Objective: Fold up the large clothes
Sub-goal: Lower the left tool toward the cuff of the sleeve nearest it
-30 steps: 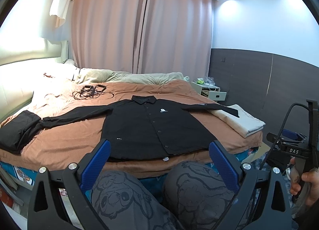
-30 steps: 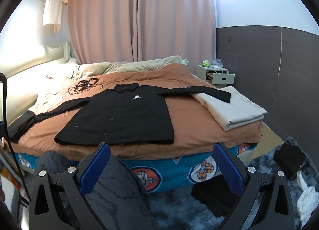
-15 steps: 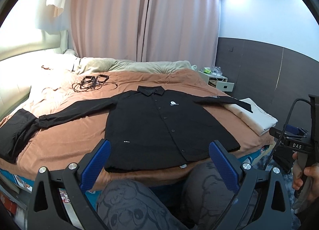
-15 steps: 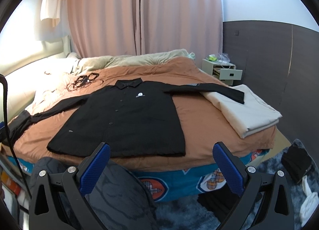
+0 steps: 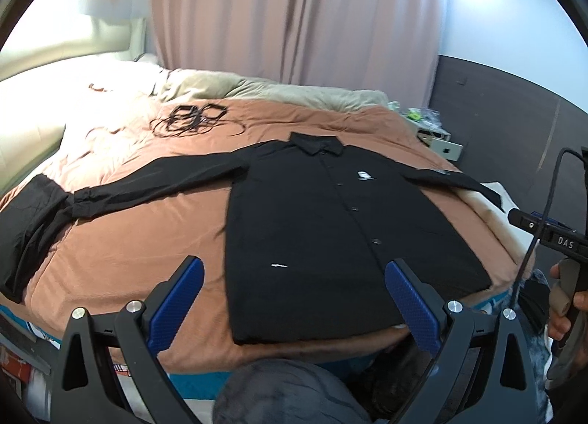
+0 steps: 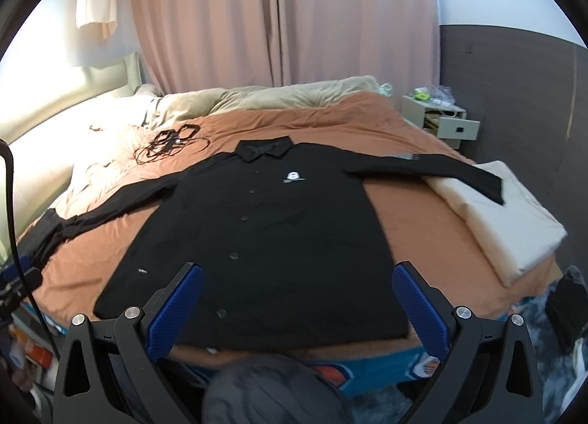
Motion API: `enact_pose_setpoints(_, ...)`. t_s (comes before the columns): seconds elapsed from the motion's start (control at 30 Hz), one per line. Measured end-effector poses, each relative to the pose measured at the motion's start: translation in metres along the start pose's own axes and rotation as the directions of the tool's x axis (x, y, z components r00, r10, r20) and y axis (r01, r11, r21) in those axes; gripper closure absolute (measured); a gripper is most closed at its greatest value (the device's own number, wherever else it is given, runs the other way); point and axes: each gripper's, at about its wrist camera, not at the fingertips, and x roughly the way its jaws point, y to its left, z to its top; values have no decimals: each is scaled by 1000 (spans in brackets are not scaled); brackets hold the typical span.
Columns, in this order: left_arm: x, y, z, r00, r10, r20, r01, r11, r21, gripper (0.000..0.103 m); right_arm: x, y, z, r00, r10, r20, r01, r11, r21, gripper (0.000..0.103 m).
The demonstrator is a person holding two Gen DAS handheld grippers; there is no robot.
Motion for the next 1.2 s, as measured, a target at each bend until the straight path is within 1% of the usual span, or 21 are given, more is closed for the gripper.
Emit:
enact_pose_setpoints(0.3,43,45,19,996,62,-58,-65,996,-66,2,59,38,28,997,60,-50,-61,998,-22,0)
enact_pose_setpoints(0.4,57,60,25,996,62,-67,-67,994,-88,2,80,49,38,995,79,-69,-81,996,-22,0)
enact_pose_setpoints(0.5,71,79,31,995,67,-70,-76,989,-130,2,102,60,49,990,109,-87,-110,994,-5,0)
enact_pose_setpoints(0.57,81,93,37,994,82,-75,-93,983,-155,2,116,69,58,987,128,-94,-128,992,5,0)
enact_pose_setpoints(0.77,101,132,51,987,133,-90,-150,962,-230,2,154,95,76,977,184,-104,-182,983,29,0)
enact_pose_setpoints(0.87,108,149,58,982,167,-92,-185,951,-247,2,172,109,84,974,198,-112,-197,980,24,0)
enact_pose_setpoints(1.0,115,169,64,976,192,-107,-214,941,-261,3,196,128,95,969,215,-123,-214,977,24,0)
enact_pose_setpoints(1.07,120,181,65,971,208,-119,-235,929,-288,3,208,139,99,963,235,-134,-234,972,28,1)
enact_pose_setpoints(1.13,124,193,65,962,237,-135,-269,911,-314,3,218,147,103,957,251,-145,-248,968,35,1)
enact_pose_setpoints(1.17,126,200,66,958,250,-141,-283,902,-327,3,226,152,105,954,258,-150,-256,966,36,1)
enact_pose_setpoints(1.2,129,209,66,952,268,-150,-305,887,-348,3,233,157,107,951,267,-154,-264,964,38,1)
